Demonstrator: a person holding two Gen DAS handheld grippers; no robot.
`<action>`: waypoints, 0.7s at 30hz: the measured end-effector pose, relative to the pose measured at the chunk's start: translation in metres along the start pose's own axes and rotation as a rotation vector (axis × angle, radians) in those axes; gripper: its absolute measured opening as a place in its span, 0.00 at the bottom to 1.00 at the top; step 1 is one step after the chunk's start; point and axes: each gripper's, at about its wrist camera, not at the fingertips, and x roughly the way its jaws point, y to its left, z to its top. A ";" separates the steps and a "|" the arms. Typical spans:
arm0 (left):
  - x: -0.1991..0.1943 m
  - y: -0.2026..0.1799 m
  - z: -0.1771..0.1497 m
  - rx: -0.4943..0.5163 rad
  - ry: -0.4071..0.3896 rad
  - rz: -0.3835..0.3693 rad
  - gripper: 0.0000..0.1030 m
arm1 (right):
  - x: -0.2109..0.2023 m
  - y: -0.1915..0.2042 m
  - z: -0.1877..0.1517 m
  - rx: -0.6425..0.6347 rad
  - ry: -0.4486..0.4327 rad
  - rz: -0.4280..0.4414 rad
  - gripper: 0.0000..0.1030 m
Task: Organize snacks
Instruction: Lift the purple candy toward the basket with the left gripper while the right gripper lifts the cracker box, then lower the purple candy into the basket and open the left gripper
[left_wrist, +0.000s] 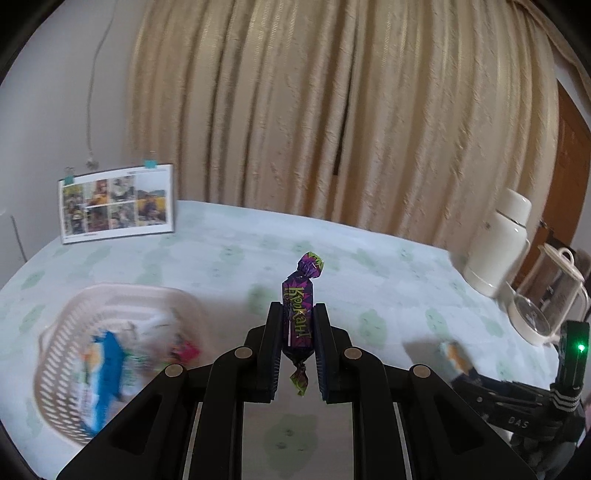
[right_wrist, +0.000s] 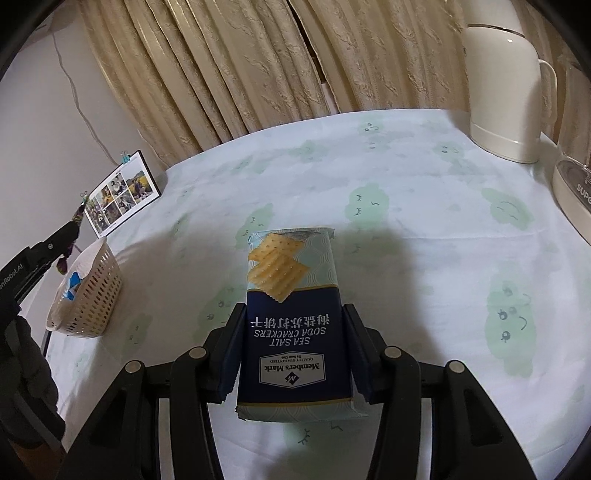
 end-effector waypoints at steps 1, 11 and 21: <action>-0.002 0.004 0.000 -0.004 -0.004 0.007 0.16 | 0.000 0.000 0.000 0.001 -0.001 0.000 0.46; -0.027 0.069 0.001 -0.065 -0.047 0.141 0.16 | 0.000 0.003 -0.003 0.003 -0.001 0.009 0.46; -0.039 0.112 -0.003 -0.117 -0.050 0.212 0.20 | 0.002 0.014 -0.010 -0.005 0.006 0.015 0.46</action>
